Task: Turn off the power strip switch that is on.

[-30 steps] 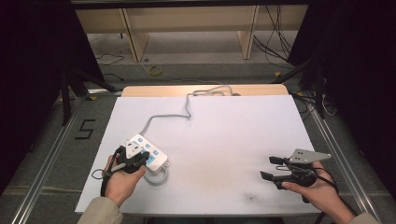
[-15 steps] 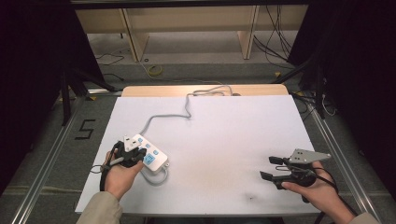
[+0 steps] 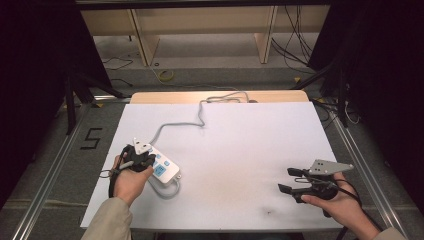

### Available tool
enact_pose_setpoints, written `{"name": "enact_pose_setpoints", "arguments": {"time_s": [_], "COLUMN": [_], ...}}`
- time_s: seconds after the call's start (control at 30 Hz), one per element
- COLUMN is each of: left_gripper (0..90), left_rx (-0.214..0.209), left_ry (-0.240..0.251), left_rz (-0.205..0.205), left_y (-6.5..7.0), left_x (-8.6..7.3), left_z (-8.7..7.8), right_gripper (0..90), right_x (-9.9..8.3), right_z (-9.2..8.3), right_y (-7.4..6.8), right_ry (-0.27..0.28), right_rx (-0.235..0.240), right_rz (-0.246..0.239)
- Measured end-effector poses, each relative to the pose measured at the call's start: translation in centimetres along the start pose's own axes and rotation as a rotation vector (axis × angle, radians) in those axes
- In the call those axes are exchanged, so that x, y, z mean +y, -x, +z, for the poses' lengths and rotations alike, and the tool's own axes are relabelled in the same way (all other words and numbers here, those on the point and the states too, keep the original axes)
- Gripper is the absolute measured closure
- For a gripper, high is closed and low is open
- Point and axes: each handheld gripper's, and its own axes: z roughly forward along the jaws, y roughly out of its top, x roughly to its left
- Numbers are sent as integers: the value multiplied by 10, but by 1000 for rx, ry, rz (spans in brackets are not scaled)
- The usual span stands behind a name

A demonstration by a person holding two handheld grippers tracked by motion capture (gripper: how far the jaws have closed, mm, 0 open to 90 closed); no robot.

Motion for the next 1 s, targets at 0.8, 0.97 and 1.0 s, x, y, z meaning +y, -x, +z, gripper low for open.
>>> {"name": "enact_pose_setpoints", "arguments": {"time_s": [0.8,0.97,1.0], "left_gripper": [900,900,900], "left_rx": [25,30,33], "left_ry": [-25,-33,-36], "left_rz": [-23,-18,-20], "left_y": [-14,-15,-15], "left_x": [21,24,24], "left_z": [20,25,26], "right_gripper": [300,301,300], "right_x": [0,0,0], "right_z": [0,1,1], "right_y": [0,0,0], "right_ry": [-2,1,1], "right_rx": [1,0,0], "right_rz": [2,2,1]}}
